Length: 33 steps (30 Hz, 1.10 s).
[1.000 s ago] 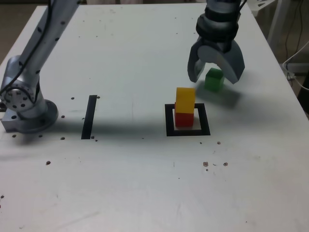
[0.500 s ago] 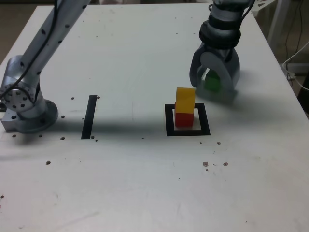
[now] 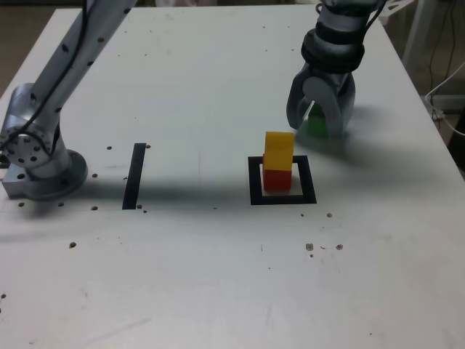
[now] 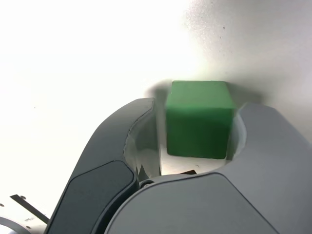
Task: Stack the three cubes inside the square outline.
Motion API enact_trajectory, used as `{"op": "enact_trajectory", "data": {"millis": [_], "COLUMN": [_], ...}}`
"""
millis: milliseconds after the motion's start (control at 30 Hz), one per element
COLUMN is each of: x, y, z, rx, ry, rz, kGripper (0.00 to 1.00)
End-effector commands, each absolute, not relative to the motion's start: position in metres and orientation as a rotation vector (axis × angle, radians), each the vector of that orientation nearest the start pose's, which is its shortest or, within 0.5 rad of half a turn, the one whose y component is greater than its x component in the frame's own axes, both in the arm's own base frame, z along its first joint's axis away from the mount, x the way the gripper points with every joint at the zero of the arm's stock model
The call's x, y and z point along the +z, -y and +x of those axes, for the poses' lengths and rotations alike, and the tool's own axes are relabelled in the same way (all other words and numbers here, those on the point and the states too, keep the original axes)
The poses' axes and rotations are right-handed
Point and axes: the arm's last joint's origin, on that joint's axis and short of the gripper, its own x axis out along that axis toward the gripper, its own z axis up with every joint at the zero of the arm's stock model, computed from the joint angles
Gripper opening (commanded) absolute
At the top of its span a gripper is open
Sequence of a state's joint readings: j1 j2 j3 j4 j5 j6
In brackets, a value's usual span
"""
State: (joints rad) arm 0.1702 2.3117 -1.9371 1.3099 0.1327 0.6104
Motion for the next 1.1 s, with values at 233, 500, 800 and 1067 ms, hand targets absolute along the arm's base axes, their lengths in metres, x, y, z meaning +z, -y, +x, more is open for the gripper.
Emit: {"op": "enact_trajectory", "data": {"millis": [233,500,800,1067], "x": [0.224,0.265,0.322,0.337], "y": [-0.08,-0.065,-0.044,-0.02], "z": [0.438,0.418,0.38,0.362], "rx": [-0.276,-0.212,-0.133,-0.084], "ry": [-1.697,-1.692,-1.677,-1.684], "rz": [0.424,0.413,0.342,0.196], "kGripper": [0.26,0.26,0.26,0.26]}}
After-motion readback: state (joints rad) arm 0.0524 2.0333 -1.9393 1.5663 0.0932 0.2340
